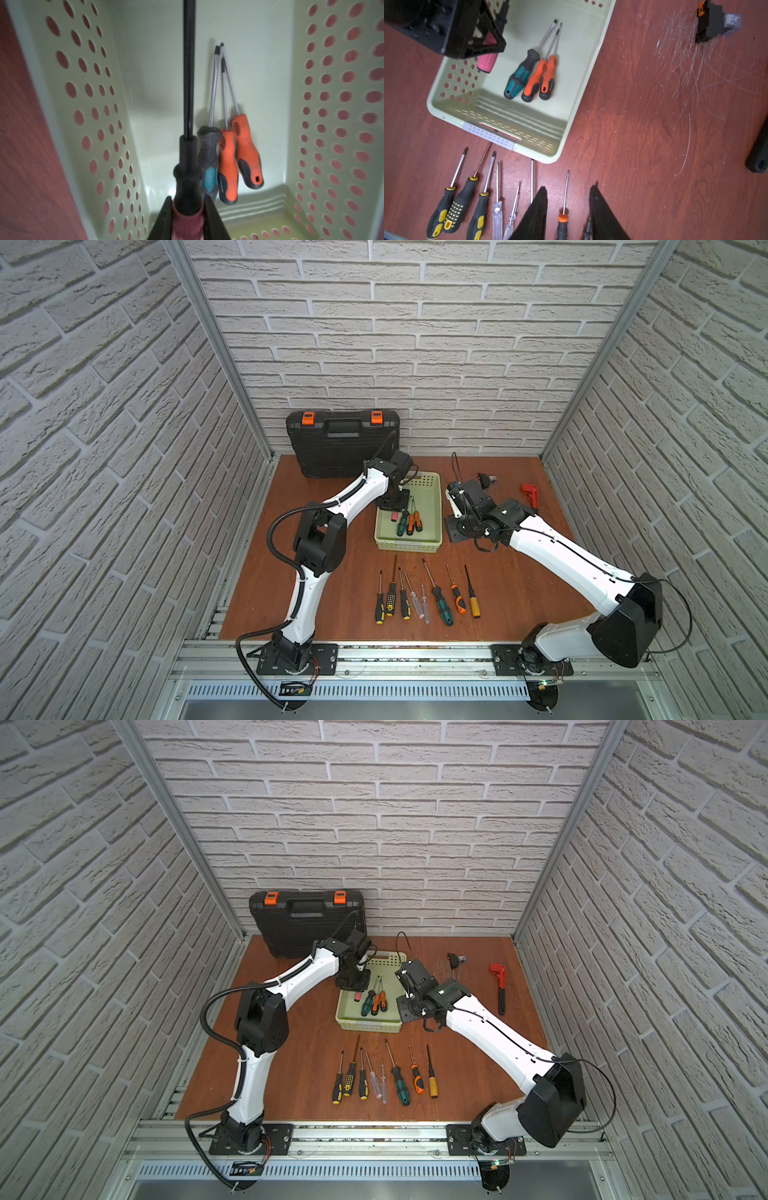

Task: Put the screwdriver in the bin
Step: Place the screwdriver in the bin.

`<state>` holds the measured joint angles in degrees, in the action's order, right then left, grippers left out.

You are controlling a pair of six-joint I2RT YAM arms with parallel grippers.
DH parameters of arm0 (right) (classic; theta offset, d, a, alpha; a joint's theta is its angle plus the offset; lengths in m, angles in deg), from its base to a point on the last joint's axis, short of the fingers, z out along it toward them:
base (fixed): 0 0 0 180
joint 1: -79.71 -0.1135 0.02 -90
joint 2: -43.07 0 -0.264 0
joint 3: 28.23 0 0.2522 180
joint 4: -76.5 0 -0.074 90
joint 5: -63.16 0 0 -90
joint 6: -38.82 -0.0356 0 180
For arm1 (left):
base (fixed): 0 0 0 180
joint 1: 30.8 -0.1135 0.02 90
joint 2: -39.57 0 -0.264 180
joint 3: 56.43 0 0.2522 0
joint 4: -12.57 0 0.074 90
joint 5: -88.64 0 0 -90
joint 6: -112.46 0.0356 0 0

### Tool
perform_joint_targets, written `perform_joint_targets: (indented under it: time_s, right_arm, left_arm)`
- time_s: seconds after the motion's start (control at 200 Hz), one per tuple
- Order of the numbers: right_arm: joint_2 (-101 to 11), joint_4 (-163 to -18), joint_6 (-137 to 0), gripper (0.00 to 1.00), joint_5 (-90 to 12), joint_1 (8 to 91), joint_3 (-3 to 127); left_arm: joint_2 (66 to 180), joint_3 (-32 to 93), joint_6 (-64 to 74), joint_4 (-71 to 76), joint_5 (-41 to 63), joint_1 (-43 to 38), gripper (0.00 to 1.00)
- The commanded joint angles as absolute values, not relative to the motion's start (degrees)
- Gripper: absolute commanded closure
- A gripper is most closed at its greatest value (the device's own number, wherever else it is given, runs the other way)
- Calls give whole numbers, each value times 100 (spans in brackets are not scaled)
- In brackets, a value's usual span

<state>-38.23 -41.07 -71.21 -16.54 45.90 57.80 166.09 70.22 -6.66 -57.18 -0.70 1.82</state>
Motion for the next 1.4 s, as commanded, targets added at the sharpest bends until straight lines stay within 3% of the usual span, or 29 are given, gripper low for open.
perform_joint_targets:
  time_s: [0.0,0.79,1.08,1.395]
  right_arm:
    - [-3617,-4034,-7145,64,-1589,4613,5599]
    - [-3586,-4012,-7082,63,-1638,4631,4823]
    - [-3581,-3966,-7130,63,-1678,4631,4813]
    - [-3326,-3665,-7422,63,-2150,4628,4760]
  left_arm:
    - [16734,7022,-593,-5684,-86,115,93]
    - [17280,6790,-764,-5393,13,129,86]
    - [17066,6706,-806,-5329,70,137,64]
    - [16038,6324,-966,-4994,143,172,60]
